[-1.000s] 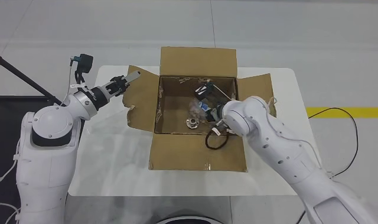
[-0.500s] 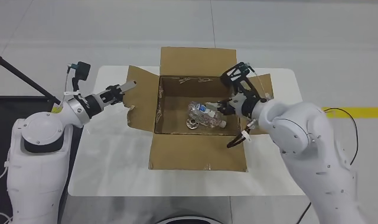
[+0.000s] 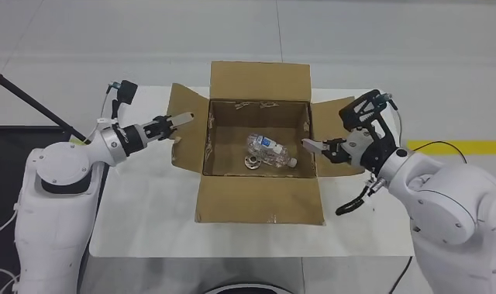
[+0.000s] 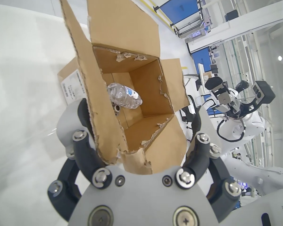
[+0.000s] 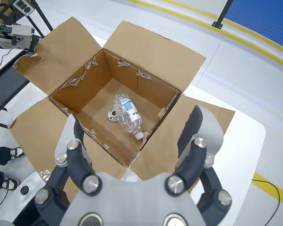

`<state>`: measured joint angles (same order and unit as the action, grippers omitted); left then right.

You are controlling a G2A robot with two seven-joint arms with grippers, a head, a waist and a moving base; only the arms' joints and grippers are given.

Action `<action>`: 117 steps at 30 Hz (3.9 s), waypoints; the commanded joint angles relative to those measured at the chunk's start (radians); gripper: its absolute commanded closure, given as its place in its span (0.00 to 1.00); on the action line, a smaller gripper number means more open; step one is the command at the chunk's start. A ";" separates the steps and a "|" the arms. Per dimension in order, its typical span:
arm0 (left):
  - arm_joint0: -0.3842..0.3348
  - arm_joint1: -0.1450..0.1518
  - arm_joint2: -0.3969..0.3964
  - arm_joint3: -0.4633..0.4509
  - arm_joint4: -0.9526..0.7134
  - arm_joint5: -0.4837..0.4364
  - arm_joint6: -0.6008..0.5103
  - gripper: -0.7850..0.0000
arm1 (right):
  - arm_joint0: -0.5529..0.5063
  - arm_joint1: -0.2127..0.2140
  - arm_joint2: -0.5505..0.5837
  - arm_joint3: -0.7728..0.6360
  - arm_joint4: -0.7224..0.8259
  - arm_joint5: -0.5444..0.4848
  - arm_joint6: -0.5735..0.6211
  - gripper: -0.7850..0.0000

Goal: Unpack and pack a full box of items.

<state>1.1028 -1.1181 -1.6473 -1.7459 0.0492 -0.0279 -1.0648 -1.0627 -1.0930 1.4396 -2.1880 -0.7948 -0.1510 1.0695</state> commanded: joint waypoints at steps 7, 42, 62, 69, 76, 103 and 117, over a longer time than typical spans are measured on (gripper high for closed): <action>-0.073 0.005 0.087 0.001 -0.015 0.009 -0.043 0.00 | -0.001 0.004 0.161 0.217 0.268 0.050 -0.057 0.00; -0.330 -0.013 0.489 0.177 0.125 0.086 -0.043 0.00 | 0.200 0.092 -0.006 0.669 0.972 -0.338 0.261 0.00; -0.269 0.012 0.381 0.110 0.079 0.056 0.038 0.00 | 0.252 0.093 -0.296 0.572 0.797 -0.333 0.158 0.00; -0.159 0.036 0.241 0.044 0.014 0.013 0.056 0.00 | 0.276 0.090 -0.345 0.566 0.726 -0.323 0.153 0.00; -0.009 0.057 0.134 -0.035 -0.100 -0.065 -0.024 0.00 | 0.271 0.099 -0.307 0.544 0.726 -0.324 0.110 0.00; 0.458 0.086 0.017 -0.189 -0.265 -0.290 -0.063 0.00 | 0.329 0.065 -0.302 0.726 0.844 -0.154 -0.292 0.00; 0.398 0.096 0.047 -0.186 -0.280 -0.295 -0.056 0.00 | 0.318 0.064 -0.296 0.723 0.852 -0.153 -0.321 0.00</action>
<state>1.5039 -1.0238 -1.6003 -1.9325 -0.2309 -0.3232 -1.1189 -0.7379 -1.0283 1.1386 -1.4635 0.0508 -0.3047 0.7706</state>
